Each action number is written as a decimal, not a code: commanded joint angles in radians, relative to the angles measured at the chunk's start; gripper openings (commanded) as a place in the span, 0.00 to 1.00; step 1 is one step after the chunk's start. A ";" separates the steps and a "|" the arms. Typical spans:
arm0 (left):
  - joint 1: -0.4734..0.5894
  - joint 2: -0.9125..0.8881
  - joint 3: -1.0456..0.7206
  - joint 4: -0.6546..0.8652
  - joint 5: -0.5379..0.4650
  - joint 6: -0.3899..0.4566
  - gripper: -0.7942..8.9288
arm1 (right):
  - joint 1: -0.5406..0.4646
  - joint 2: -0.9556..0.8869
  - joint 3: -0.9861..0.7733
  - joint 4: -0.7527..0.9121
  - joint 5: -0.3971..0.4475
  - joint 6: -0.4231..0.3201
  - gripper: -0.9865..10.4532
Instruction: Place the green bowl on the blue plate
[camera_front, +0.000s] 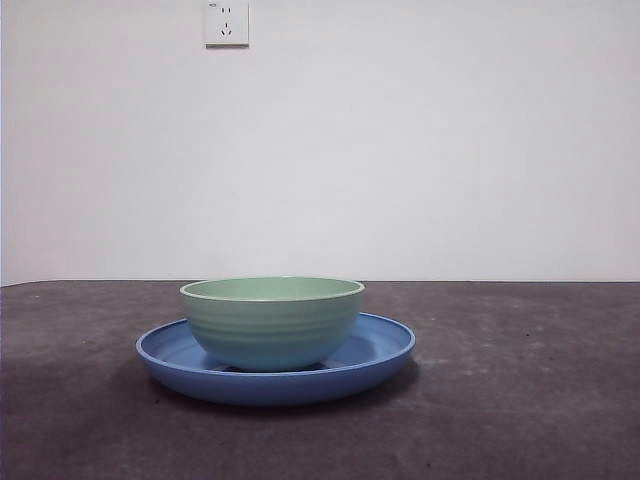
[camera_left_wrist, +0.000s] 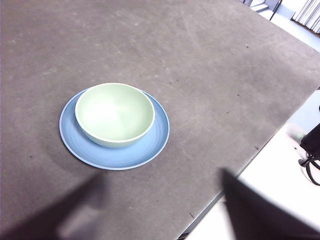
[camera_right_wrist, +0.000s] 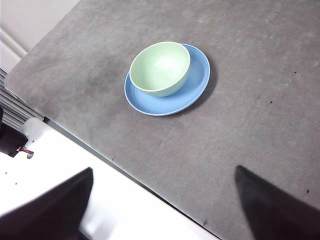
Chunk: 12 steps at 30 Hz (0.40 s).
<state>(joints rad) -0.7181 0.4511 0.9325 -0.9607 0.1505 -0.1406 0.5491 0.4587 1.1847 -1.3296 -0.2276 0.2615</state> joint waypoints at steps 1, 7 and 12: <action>-0.007 0.002 0.010 0.011 -0.005 -0.001 0.11 | 0.005 0.003 0.010 0.004 0.004 -0.001 0.07; -0.007 0.002 0.010 0.011 -0.005 -0.018 0.11 | 0.005 0.003 0.010 0.010 0.011 -0.007 0.11; -0.007 0.002 0.010 0.011 -0.005 -0.018 0.11 | 0.005 0.003 0.010 0.010 0.013 -0.008 0.11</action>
<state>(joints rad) -0.7181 0.4511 0.9325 -0.9607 0.1505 -0.1513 0.5491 0.4587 1.1847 -1.3281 -0.2153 0.2592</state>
